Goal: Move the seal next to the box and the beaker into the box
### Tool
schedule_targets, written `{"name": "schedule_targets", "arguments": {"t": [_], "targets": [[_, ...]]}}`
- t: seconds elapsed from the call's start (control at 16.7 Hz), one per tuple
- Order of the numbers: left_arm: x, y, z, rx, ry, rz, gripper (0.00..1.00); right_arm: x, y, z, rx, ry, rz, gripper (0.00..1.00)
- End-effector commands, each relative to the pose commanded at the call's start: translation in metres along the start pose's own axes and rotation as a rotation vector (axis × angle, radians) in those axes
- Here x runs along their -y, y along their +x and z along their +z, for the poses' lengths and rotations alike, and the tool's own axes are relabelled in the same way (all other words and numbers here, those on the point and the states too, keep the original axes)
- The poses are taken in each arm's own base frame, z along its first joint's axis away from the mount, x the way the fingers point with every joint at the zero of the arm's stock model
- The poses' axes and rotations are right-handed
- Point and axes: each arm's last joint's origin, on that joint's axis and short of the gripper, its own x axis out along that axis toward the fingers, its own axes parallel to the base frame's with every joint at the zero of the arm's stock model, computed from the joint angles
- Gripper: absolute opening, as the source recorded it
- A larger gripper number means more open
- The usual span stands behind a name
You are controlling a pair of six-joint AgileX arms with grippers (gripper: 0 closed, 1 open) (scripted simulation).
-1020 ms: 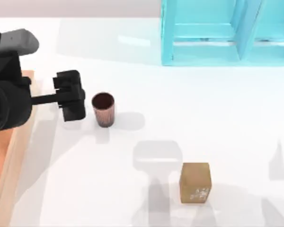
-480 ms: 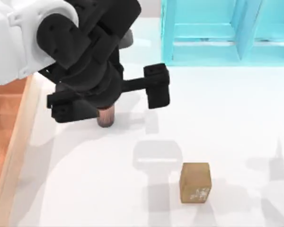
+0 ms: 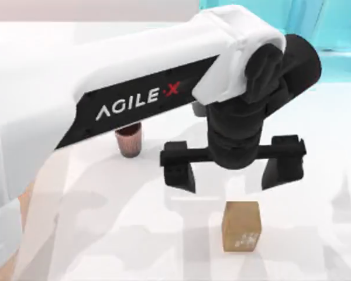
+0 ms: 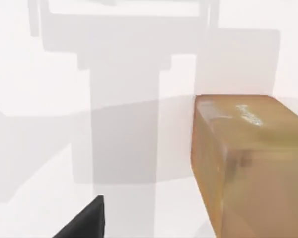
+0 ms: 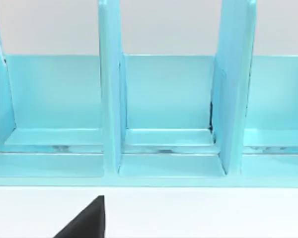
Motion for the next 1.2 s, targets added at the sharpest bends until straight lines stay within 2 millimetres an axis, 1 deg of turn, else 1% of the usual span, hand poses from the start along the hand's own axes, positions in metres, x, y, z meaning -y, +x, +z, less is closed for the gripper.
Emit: {"name": "schedule_targets", "arguments": {"t": [0.12, 0.24, 0.3, 0.6, 0.72, 0.84, 1.08, 1.2], "targets": [[0.018, 0.011, -0.008, -0.029, 0.006, 0.040, 1.00, 0.000, 0.000, 0.000, 0.000, 0.000, 0.000, 1.00], [0.028, 0.016, -0.013, -0.038, 0.017, 0.054, 1.00, 0.000, 0.000, 0.000, 0.000, 0.000, 0.000, 1.00], [0.030, 0.017, -0.015, -0.039, 0.022, 0.055, 1.00, 0.000, 0.000, 0.000, 0.000, 0.000, 0.000, 1.00], [0.029, 0.016, -0.013, -0.038, 0.018, 0.053, 1.00, 0.000, 0.000, 0.000, 0.000, 0.000, 0.000, 1.00], [0.029, 0.022, -0.014, -0.040, 0.021, 0.056, 1.00, 0.000, 0.000, 0.000, 0.000, 0.000, 0.000, 1.00], [0.029, 0.039, -0.014, -0.041, 0.022, 0.058, 1.00, 0.000, 0.000, 0.000, 0.000, 0.000, 0.000, 1.00], [0.028, 0.083, -0.016, -0.035, 0.022, 0.048, 1.00, 0.000, 0.000, 0.000, 0.000, 0.000, 0.000, 1.00], [0.026, 0.095, -0.018, -0.039, 0.022, 0.054, 1.00, 0.000, 0.000, 0.000, 0.000, 0.000, 0.000, 1.00]]}}
